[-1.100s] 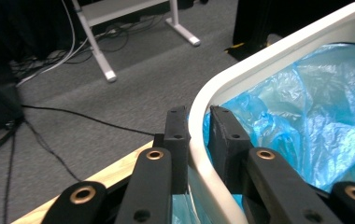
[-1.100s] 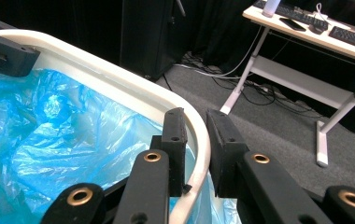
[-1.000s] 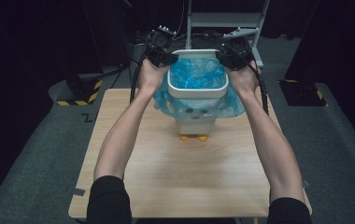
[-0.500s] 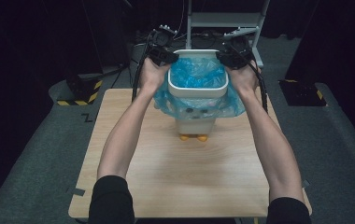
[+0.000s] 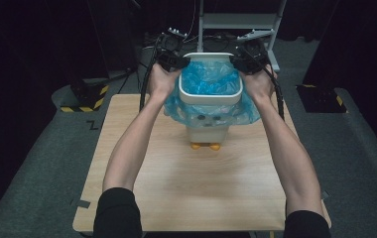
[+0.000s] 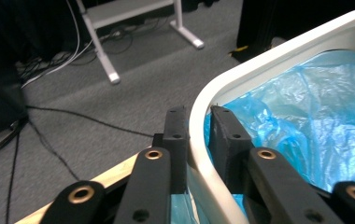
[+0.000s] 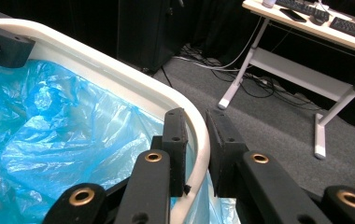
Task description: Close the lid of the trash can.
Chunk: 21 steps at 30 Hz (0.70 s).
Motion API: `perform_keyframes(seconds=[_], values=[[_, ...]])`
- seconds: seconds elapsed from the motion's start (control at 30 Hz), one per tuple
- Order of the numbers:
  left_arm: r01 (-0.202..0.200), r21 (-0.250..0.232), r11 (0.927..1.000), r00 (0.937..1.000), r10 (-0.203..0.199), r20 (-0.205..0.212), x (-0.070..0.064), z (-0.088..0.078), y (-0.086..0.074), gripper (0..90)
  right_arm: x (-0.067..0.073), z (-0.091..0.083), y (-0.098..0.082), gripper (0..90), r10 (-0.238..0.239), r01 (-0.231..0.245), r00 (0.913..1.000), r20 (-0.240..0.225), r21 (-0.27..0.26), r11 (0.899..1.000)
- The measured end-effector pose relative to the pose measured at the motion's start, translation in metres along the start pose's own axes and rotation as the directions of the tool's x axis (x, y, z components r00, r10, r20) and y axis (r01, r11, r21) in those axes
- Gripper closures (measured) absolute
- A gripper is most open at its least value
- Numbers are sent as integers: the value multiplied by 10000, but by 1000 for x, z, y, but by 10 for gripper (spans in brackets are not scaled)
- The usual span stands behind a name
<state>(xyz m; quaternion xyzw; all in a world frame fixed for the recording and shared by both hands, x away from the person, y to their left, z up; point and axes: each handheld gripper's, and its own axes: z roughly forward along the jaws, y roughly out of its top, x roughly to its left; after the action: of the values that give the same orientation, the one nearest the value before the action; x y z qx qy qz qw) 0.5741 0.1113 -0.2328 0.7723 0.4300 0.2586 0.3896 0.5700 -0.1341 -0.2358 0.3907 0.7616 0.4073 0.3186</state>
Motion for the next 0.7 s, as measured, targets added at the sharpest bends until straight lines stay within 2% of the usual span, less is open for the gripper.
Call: perform_keyframes(seconds=[0.2, 0.3, 0.43, 0.6, 0.7], values=[[-38, -253, 9997, 10000, 38, -16, 0, -6, -3, 749, 1, -2, 1, 791, 36, -36, 10000, -38, 1, 10000], [-71, -44, 10000, 9999, 70, -118, -2, -5, 1, 763, 1, -4, 3, 792, -43, 43, 10000, -10, 10, 10000], [138, 168, 9998, 9998, -135, -170, -2, -4, 4, 775, 0, -6, 8, 793, -95, 95, 10000, 20, 171, 9998], [198, 559, 9982, 9996, -186, -217, -1, -1, 10, 777, -3, -2, 10, 793, 132, -124, 9997, -185, 456, 9989], [267, 615, 9978, 9994, -252, -257, 0, 1, 11, 779, -6, 2, 10, 793, 264, -247, 9992, -292, 578, 9980]])
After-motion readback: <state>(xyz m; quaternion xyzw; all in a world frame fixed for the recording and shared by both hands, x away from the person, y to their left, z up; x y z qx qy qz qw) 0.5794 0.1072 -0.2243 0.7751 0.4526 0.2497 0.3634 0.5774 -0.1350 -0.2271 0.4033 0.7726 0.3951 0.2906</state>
